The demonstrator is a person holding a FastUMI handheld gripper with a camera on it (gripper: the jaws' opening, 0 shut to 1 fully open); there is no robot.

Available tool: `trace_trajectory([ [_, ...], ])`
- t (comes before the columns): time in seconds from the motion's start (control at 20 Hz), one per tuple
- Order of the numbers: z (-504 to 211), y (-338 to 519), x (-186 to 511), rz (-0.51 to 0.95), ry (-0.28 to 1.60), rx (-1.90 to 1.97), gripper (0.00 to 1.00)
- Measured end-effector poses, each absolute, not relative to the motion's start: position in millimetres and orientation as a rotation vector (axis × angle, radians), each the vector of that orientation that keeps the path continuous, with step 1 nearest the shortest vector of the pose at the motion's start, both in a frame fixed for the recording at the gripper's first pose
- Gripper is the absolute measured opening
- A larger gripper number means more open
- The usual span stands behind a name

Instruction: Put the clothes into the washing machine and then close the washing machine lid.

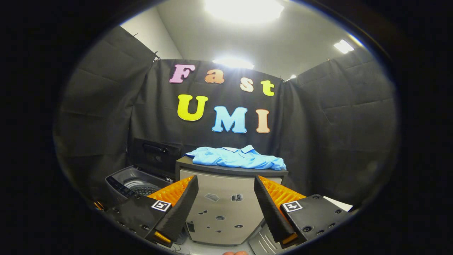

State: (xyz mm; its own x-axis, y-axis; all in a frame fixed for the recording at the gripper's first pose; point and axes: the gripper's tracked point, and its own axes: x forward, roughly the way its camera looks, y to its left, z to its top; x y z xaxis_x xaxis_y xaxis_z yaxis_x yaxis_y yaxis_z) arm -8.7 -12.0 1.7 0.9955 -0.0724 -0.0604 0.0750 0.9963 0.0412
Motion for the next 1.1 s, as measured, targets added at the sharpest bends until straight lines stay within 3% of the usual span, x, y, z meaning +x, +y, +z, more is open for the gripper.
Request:
trace_trajectory([
  [1.1,59.9,-24.2,35.7,-0.063,0.21,0.073,0.98],
])
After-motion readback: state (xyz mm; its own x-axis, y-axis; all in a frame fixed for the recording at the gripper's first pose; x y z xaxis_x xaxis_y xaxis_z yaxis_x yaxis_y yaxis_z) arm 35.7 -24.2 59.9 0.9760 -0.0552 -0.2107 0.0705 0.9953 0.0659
